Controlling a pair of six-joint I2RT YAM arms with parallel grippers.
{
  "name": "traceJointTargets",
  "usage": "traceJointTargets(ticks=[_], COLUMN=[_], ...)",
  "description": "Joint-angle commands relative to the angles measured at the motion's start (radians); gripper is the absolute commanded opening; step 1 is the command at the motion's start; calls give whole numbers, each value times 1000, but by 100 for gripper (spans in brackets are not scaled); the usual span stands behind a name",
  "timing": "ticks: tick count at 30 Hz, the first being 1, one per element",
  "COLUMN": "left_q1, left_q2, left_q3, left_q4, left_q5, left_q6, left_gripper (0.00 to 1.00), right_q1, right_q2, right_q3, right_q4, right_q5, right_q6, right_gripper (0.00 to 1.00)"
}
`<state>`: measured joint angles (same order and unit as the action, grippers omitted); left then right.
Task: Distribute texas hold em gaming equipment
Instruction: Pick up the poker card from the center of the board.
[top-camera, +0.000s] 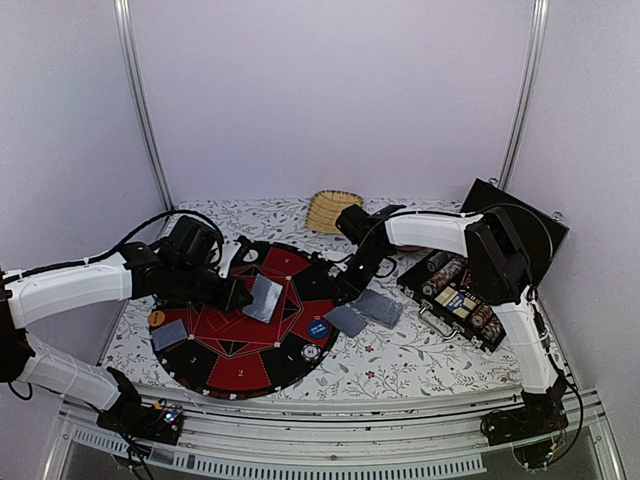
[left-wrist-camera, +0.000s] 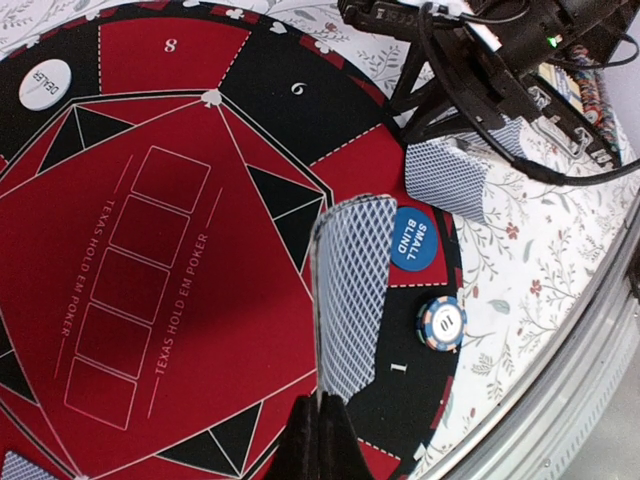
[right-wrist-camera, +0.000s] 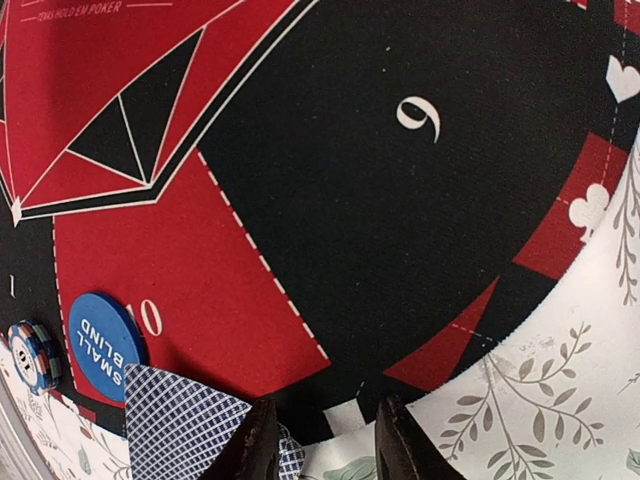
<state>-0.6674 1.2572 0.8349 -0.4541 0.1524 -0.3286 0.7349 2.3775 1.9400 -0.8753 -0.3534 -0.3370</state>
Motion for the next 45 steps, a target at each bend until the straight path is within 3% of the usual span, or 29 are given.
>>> traceJointTargets(ticks=[1, 15, 32, 35, 38, 45], left_q1=[14, 17, 19, 19, 20, 22], left_q2=[-4, 2, -1, -4, -4, -10], left_q3=[-14, -16, -20, -20, -18, -16], left_q4=[5, 6, 5, 5, 3, 0], left_q5=[9, 8, 3, 1, -3, -9], left_q6=[12, 13, 13, 13, 14, 19], left_gripper=[0, 0, 0, 0, 0, 0], right_q1=[28, 34, 49, 55, 55, 56], right_q2=[4, -78, -51, -52, -60, -146], right_q3=[-30, -30, -79, -89, -87, -87], right_q4=[-65, -97, -92, -89, -83, -68], right_q5=[-26, -146, -69, -77, -75, -139], right_q6=[-8, 7, 20, 15, 19, 21], right_gripper=[34, 32, 28, 21, 5, 2])
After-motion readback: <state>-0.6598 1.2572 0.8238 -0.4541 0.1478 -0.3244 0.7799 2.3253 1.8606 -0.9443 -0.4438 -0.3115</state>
